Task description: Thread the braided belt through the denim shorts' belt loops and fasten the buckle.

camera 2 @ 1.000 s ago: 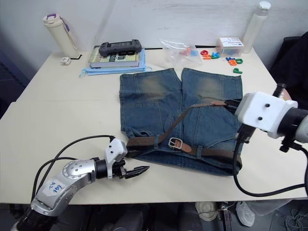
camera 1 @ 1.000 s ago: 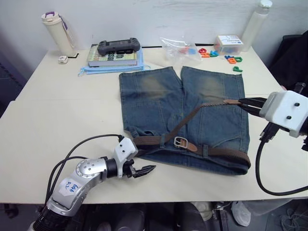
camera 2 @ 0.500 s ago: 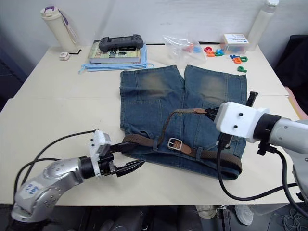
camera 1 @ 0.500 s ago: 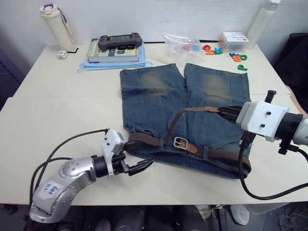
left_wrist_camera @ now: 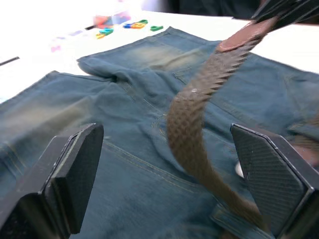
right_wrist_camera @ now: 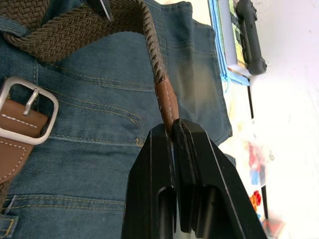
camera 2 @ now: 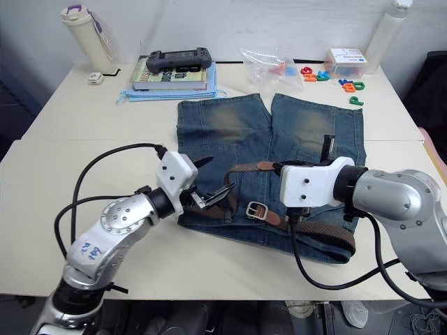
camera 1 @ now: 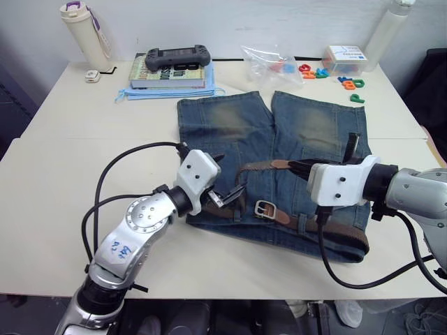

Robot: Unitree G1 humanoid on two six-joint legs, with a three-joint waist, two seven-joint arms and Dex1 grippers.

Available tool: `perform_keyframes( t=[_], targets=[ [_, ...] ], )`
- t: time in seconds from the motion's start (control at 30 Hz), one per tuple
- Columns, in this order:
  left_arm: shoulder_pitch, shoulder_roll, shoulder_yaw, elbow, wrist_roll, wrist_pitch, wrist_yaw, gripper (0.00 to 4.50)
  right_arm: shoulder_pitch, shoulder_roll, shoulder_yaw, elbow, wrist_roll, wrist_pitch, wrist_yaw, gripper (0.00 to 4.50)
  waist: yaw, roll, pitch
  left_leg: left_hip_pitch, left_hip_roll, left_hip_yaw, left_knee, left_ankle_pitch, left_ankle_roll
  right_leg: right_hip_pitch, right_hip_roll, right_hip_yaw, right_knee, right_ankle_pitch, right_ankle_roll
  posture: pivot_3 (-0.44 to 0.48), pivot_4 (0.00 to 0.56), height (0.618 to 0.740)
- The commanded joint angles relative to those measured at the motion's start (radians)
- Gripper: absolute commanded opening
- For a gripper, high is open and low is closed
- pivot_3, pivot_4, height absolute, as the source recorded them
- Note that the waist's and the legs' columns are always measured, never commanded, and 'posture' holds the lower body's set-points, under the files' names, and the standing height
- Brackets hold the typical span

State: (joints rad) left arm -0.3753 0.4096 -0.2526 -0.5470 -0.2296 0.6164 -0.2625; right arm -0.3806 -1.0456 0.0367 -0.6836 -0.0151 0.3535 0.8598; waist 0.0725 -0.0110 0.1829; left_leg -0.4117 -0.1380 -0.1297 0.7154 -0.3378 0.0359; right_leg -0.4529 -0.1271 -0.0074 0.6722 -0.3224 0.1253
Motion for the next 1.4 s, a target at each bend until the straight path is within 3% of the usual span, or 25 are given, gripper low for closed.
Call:
perform_keyframes(
  t=[0.03,0.17,0.33,0.43,0.7,1.07,1.2,1.3,1.4],
  targets=[
    [-0.026,-0.028,-0.036,0.011,0.059,-0.041,-0.001,4.49,-0.030,0.022,0.017,-0.041,-0.025,0.002,-0.009,0.00,0.002,0.000,0.000,-0.001,0.000,0.000,0.001,0.000,0.000,-0.001,0.000,0.000,0.001,0.000,0.000,0.000,0.150,0.659],
    [-0.048,-0.051,-0.047,0.045,0.104,-0.058,-0.005,4.49,-0.038,0.037,0.029,-0.058,-0.037,0.015,-0.005,0.00,0.005,0.000,0.000,-0.011,-0.001,0.002,0.006,0.001,0.000,-0.012,-0.001,0.002,0.007,0.000,0.000,0.000,0.150,0.659],
    [-0.061,-0.082,-0.040,0.064,0.117,-0.067,-0.023,4.49,-0.038,0.046,0.037,-0.073,-0.046,0.030,-0.004,0.00,0.006,0.000,0.000,-0.011,-0.001,0.002,0.008,0.002,0.000,-0.012,-0.001,0.002,0.010,0.000,0.000,0.000,0.150,0.659],
    [-0.053,-0.087,-0.033,0.066,0.121,-0.089,-0.045,3.67,-0.037,0.053,0.037,-0.080,-0.049,0.039,-0.002,0.00,0.005,0.000,0.000,-0.011,-0.001,0.002,0.008,0.002,-0.001,-0.012,-0.001,0.002,0.011,0.000,0.000,0.000,0.150,0.659],
    [-0.031,-0.077,-0.035,0.043,0.142,-0.120,-0.089,0.08,-0.039,0.062,0.039,-0.075,-0.060,0.046,-0.003,0.00,0.005,0.000,0.000,-0.011,-0.002,0.003,0.012,0.002,-0.001,-0.012,-0.001,0.003,0.015,0.000,0.000,0.000,0.150,0.659],
    [-0.025,-0.088,-0.027,0.079,0.176,-0.123,-0.110,0.03,-0.050,0.093,0.046,-0.088,-0.055,0.074,-0.007,0.00,0.005,0.000,0.000,-0.011,-0.002,0.003,0.017,0.002,-0.001,-0.012,-0.001,0.003,0.019,0.000,0.000,0.000,0.150,0.659],
    [-0.014,-0.115,-0.001,0.098,0.158,-0.105,-0.100,0.03,-0.050,0.130,0.034,-0.115,-0.038,0.167,-0.029,0.00,0.005,0.000,0.000,-0.011,-0.002,0.003,0.017,0.002,-0.001,-0.012,-0.001,0.003,0.020,0.000,0.000,0.000,0.150,0.659],
    [-0.001,-0.128,0.018,0.109,0.148,-0.110,-0.104,0.00,-0.054,0.162,0.025,-0.137,-0.022,0.242,-0.044,1.05,0.005,0.000,0.000,-0.011,-0.002,0.003,0.017,0.002,-0.001,-0.012,-0.001,0.003,0.020,0.000,0.000,0.000,0.150,0.659],
    [0.014,-0.137,0.039,0.120,0.140,-0.107,-0.102,0.00,-0.036,0.174,0.002,-0.177,0.000,0.325,-0.052,2.49,0.006,0.000,0.000,-0.011,-0.002,0.003,0.018,0.002,-0.001,-0.013,-0.001,0.003,0.021,0.000,0.000,0.000,0.150,0.659]
  ],
)
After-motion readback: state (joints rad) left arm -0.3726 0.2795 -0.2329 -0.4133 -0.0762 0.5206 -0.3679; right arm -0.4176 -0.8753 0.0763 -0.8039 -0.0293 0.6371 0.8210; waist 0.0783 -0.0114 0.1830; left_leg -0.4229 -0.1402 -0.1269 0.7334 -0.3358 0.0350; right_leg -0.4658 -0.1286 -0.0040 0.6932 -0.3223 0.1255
